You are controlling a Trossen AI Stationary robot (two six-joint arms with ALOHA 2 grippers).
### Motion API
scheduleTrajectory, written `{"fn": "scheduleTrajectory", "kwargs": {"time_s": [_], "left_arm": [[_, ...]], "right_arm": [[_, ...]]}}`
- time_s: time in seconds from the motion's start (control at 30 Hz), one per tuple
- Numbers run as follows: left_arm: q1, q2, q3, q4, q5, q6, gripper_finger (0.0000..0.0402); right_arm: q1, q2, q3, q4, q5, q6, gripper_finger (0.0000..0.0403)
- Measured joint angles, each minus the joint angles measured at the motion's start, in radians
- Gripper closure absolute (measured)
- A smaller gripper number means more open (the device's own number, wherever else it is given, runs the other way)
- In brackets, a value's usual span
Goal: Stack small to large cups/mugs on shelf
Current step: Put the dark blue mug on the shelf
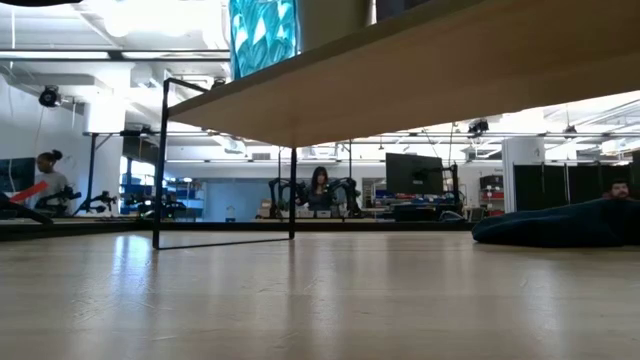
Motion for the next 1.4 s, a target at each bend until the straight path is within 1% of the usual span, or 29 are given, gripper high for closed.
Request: {"fn": "scheduleTrajectory", "kwargs": {"time_s": [0.3, 0.5, 0.83, 0.97, 1.4], "left_arm": [[0.000, 0.000, 0.000, 0.007, 0.000, 0.000, 0.0402], [0.000, 0.000, -0.002, 0.007, 0.000, 0.000, 0.0402], [0.000, 0.000, -0.017, 0.008, 0.000, 0.000, 0.0402], [0.000, 0.000, -0.017, 0.008, 0.000, 0.000, 0.0402], [0.000, 0.000, -0.018, 0.008, 0.001, 0.000, 0.0402]], "right_arm": [[-0.012, 0.001, 0.000, -0.008, -0.012, -0.020, 0.0383], [-0.019, 0.000, 0.000, -0.064, -0.011, -0.019, 0.0383], [-0.018, 0.004, 0.000, -0.056, -0.011, 0.011, 0.0383], [-0.019, 0.004, 0.000, -0.038, 0.013, 0.012, 0.0383], [-0.086, 0.005, 0.000, -0.013, 0.009, -0.036, 0.0383]]}}
